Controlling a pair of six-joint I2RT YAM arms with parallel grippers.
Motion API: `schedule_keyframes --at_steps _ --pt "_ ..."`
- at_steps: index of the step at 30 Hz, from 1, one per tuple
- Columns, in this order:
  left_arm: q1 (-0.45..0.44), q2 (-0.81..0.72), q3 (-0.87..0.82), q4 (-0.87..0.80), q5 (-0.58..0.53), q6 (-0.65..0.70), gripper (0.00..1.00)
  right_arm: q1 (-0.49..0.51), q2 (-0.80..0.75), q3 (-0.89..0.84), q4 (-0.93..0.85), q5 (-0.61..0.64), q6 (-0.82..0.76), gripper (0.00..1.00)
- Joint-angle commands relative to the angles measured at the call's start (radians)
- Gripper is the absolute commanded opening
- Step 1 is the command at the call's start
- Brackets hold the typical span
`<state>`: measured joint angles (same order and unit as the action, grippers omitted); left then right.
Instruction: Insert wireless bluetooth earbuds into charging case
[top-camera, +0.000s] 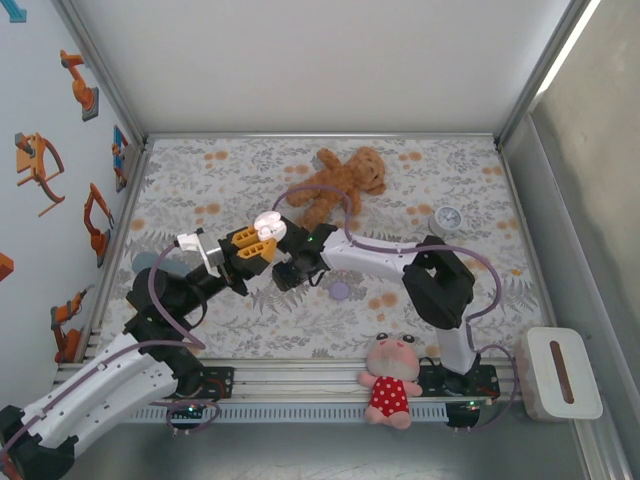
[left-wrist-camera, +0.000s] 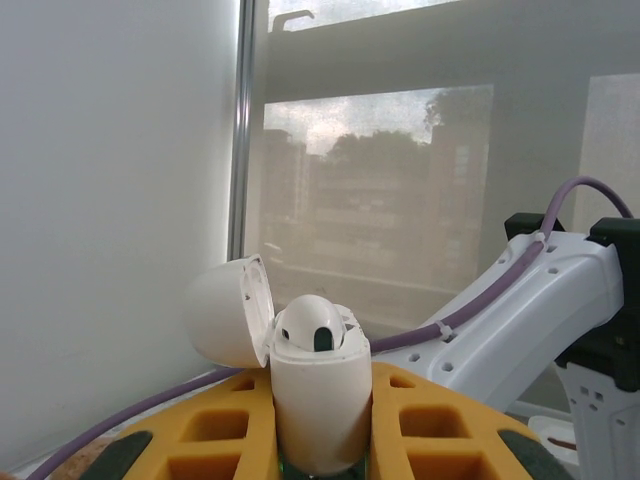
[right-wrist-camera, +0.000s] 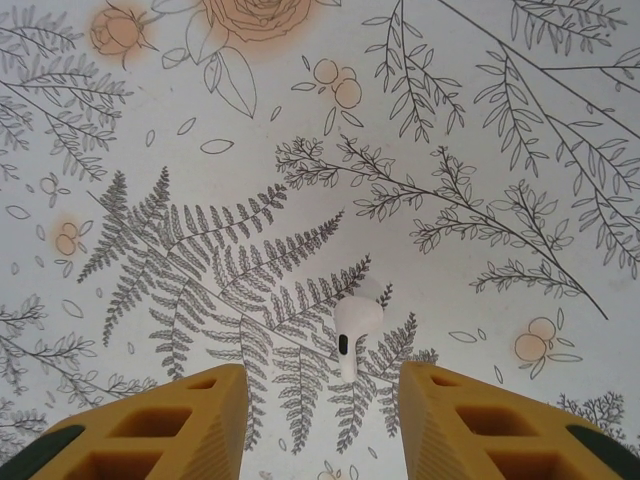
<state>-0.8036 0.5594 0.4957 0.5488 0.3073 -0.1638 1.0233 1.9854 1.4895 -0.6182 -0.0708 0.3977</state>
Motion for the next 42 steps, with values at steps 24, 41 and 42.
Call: schedule_keyframes --at_steps 24,41,42 --pt "0.000 -0.033 0.015 -0.013 0.002 0.007 0.07 0.000 0.126 0.074 -0.067 0.008 -0.011 0.21" --pt "0.000 -0.032 0.013 -0.013 0.001 0.007 0.07 -0.001 0.122 0.074 -0.067 0.012 -0.010 0.15" --pt "0.000 -0.031 0.013 -0.016 0.001 0.007 0.07 0.000 0.118 0.073 -0.067 0.014 -0.010 0.15"
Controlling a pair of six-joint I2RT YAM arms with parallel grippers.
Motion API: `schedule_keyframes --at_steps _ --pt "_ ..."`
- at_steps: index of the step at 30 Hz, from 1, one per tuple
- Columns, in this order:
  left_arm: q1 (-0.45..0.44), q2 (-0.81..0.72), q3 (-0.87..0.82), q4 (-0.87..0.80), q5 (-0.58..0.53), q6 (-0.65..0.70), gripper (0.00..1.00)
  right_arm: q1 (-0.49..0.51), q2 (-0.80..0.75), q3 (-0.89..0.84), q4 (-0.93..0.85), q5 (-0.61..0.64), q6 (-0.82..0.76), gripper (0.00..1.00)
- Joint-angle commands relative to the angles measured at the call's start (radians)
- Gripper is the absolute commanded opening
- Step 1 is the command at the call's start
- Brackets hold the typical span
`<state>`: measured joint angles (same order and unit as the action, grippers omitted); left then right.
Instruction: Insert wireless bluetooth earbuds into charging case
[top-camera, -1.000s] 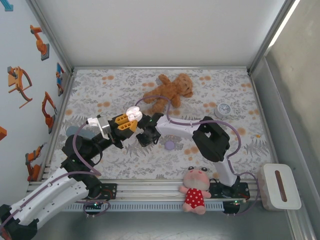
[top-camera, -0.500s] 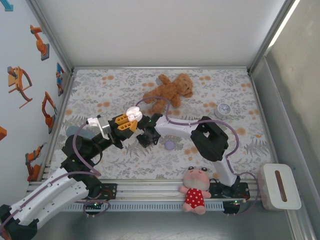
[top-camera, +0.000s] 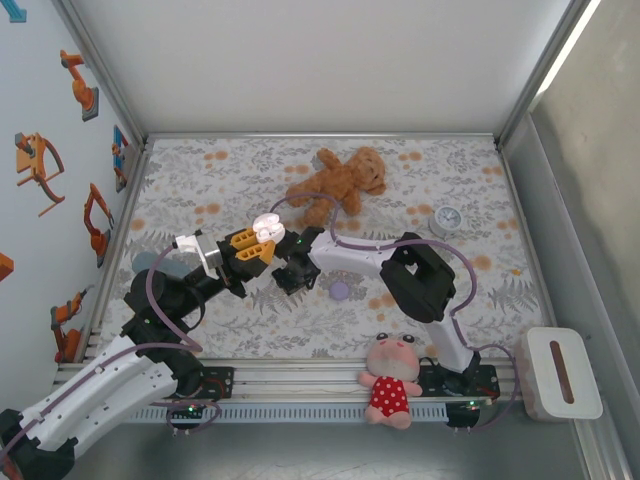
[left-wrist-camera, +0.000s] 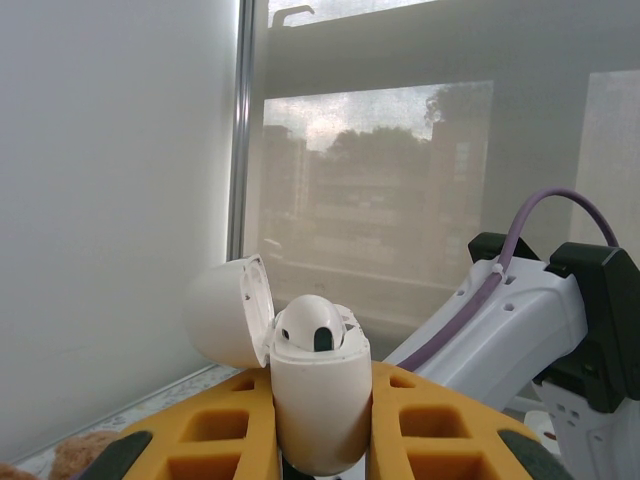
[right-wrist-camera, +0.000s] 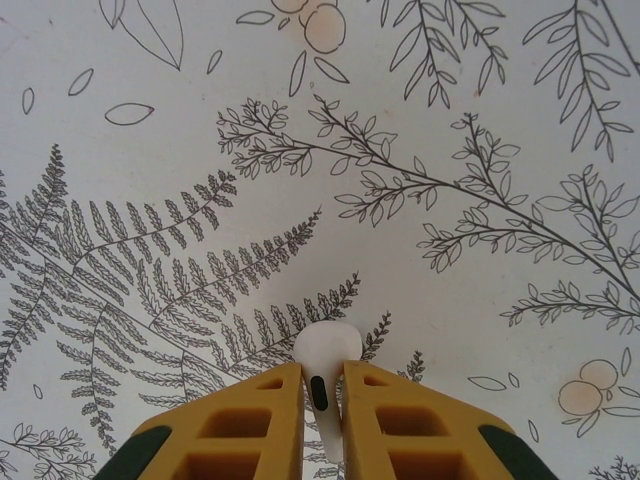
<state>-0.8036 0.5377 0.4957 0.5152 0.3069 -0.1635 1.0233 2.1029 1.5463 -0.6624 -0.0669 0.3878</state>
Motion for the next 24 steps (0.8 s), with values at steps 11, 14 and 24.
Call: schedule_keyframes --at_steps 11,14,24 --pt "-0.001 -0.021 0.014 0.004 -0.006 0.011 0.07 -0.003 -0.061 -0.026 -0.008 0.032 0.002 0.11" --pt "0.000 -0.025 0.013 0.002 -0.008 0.013 0.07 -0.002 -0.080 -0.044 0.005 0.036 0.004 0.10" --pt "0.000 -0.059 -0.002 -0.018 -0.049 0.015 0.07 -0.029 -0.237 -0.178 0.129 0.039 0.053 0.10"
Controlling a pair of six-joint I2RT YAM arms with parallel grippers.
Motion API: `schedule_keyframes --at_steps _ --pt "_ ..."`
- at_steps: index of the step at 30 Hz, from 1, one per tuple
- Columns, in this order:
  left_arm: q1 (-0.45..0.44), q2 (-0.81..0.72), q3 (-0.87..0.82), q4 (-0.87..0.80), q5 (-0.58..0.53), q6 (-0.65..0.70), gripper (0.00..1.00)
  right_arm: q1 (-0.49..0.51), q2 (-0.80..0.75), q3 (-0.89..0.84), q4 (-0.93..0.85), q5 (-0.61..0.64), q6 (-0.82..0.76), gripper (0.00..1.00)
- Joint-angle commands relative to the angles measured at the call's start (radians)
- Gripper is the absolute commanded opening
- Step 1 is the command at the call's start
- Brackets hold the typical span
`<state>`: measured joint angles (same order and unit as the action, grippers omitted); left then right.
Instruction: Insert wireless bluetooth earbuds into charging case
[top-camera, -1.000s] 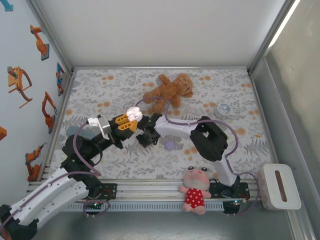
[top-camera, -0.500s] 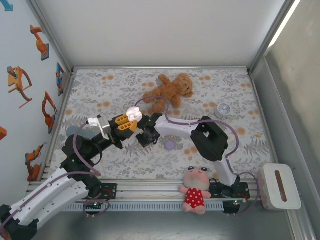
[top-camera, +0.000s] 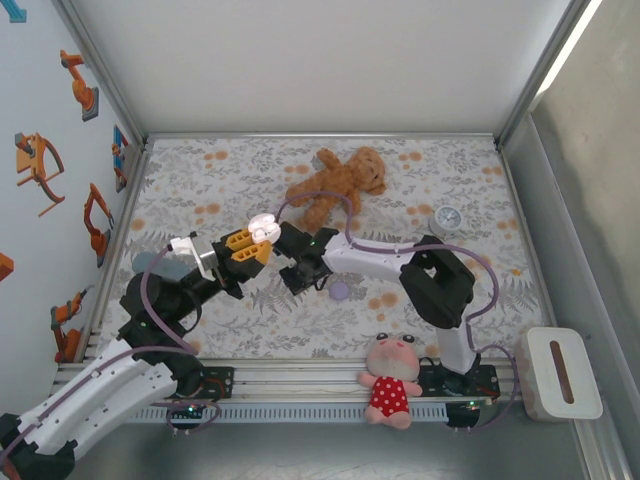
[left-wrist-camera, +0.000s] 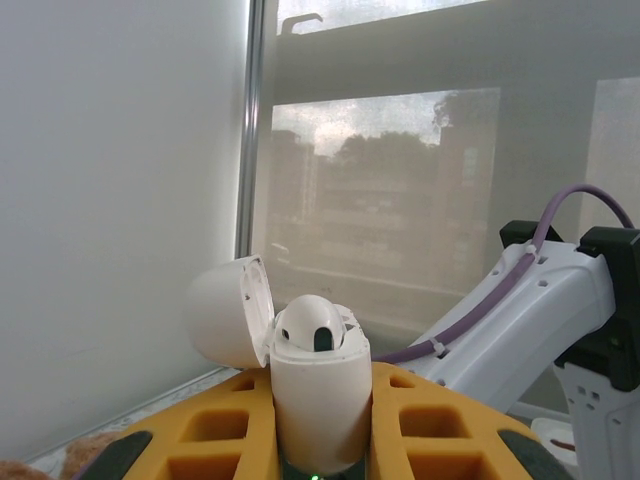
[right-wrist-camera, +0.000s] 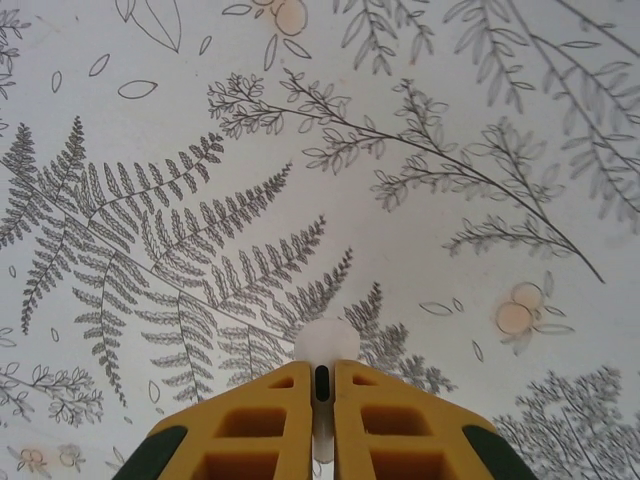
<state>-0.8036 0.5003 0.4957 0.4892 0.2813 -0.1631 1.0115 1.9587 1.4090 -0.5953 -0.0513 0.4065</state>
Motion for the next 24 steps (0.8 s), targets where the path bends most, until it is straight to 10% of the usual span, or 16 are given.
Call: schedule_keyframes --at_steps 1,24 --pt "0.000 -0.025 -0.006 0.009 -0.031 0.014 0.07 -0.021 -0.118 -0.058 0.078 0.027 0.042 0.10" --pt "-0.001 0.058 -0.037 0.087 -0.171 0.106 0.00 -0.059 -0.794 -0.315 0.496 0.194 0.025 0.10"
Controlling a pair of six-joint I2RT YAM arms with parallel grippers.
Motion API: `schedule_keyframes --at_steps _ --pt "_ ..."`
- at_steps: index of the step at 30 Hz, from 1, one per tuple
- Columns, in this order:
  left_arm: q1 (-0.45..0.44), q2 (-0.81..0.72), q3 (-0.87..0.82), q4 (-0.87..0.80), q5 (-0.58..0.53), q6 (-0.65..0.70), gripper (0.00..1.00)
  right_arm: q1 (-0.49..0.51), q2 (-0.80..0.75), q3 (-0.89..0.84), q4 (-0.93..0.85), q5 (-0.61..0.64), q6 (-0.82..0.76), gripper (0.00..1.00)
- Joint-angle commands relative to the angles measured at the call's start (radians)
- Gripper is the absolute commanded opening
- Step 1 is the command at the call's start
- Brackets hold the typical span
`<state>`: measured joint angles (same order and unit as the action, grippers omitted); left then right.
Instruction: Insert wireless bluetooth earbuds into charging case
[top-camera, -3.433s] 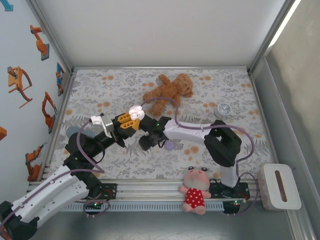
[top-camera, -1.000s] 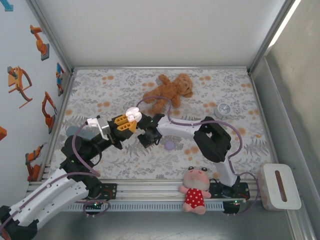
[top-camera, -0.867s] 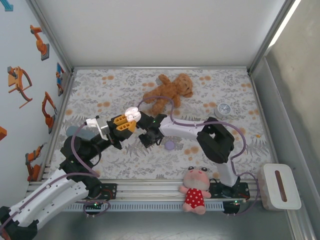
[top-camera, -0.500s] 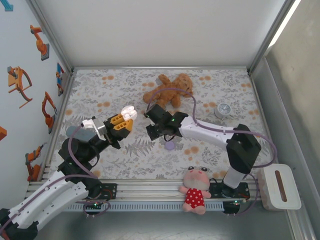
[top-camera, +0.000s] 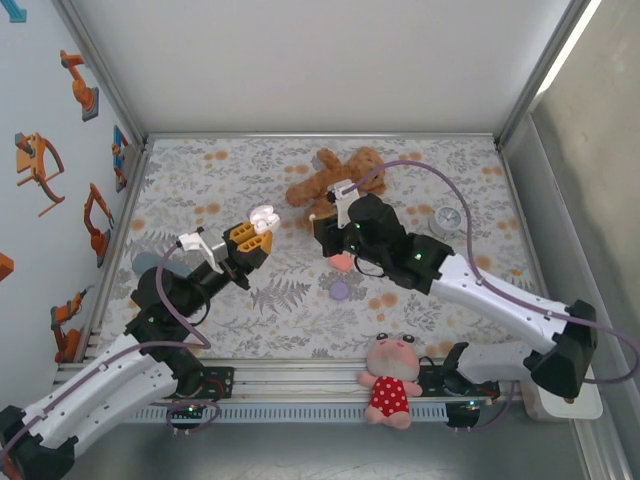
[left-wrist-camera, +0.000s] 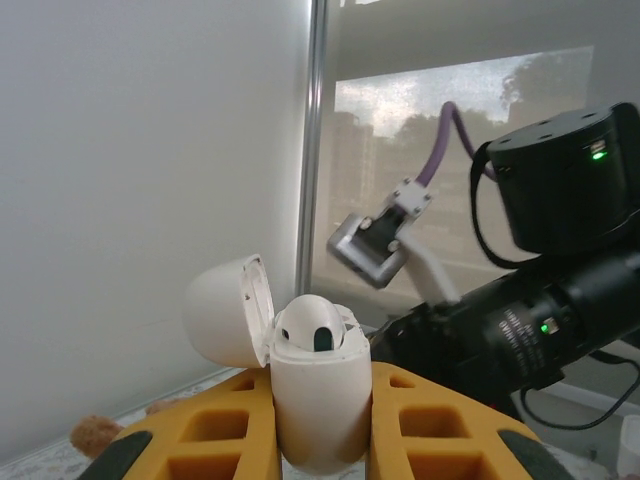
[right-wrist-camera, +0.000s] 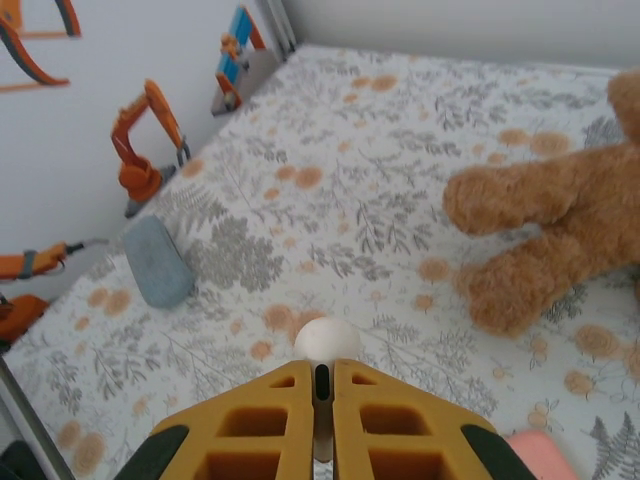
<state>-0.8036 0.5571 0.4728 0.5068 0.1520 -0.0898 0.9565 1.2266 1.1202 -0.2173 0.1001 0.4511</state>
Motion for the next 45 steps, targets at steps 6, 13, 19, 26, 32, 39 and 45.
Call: schedule_keyframes --at_steps 6,13,19,26,32,39,45 --pt "0.000 0.050 -0.010 0.092 -0.067 0.053 0.00 -0.004 -0.153 -0.058 0.249 -0.025 -0.044 0.09" --pt "0.000 0.161 0.016 0.189 -0.053 0.072 0.00 -0.002 -0.168 -0.071 0.411 -0.090 -0.039 0.09" --pt "0.000 0.231 0.040 0.265 -0.036 0.082 0.00 0.002 -0.146 -0.081 0.537 -0.139 -0.039 0.09" --pt "0.000 0.260 0.053 0.304 -0.010 0.081 0.00 0.010 -0.105 -0.091 0.590 -0.171 -0.033 0.09" --pt "0.000 0.264 0.059 0.305 0.006 0.079 0.00 0.015 -0.069 -0.095 0.615 -0.180 -0.017 0.09" --pt "0.000 0.264 0.059 0.307 0.014 0.081 0.00 0.019 -0.036 -0.085 0.618 -0.194 -0.007 0.09" --pt "-0.001 0.269 0.059 0.305 0.018 0.082 0.00 0.023 -0.021 -0.076 0.624 -0.201 -0.004 0.09"
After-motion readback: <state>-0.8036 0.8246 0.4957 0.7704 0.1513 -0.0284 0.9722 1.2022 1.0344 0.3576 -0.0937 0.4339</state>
